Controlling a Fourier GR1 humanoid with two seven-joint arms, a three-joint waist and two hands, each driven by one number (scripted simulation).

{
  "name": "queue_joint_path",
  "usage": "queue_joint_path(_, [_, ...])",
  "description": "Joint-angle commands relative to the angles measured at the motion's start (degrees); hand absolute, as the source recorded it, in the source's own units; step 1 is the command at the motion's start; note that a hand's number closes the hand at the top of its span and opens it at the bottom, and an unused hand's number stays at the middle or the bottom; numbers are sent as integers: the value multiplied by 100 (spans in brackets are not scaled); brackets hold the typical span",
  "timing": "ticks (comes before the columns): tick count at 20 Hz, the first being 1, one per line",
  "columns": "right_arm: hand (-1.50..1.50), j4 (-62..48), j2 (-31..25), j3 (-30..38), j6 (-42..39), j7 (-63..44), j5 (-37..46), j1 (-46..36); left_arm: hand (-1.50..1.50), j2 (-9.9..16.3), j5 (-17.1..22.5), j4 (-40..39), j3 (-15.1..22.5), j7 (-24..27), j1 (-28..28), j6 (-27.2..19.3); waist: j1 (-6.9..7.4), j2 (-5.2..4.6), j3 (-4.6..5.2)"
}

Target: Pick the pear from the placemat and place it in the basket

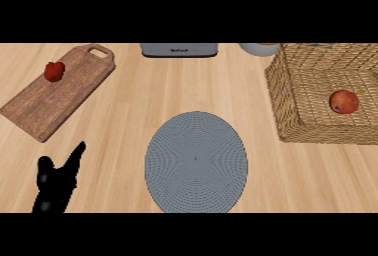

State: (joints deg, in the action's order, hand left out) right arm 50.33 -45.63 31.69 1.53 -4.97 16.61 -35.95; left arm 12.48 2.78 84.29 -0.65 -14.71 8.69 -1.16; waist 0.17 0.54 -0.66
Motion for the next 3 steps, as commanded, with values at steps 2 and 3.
queue_joint_path(2, [-150,-616,-890,628,-444,257,-339,283,0,-17,139,-191,13,-186,-12,224,-24,-69,61])
queue_joint_path(3, [-150,-479,-816,656,-493,119,-437,376,0,-293,-84,-171,230,-96,68,-19,-41,-56,64])
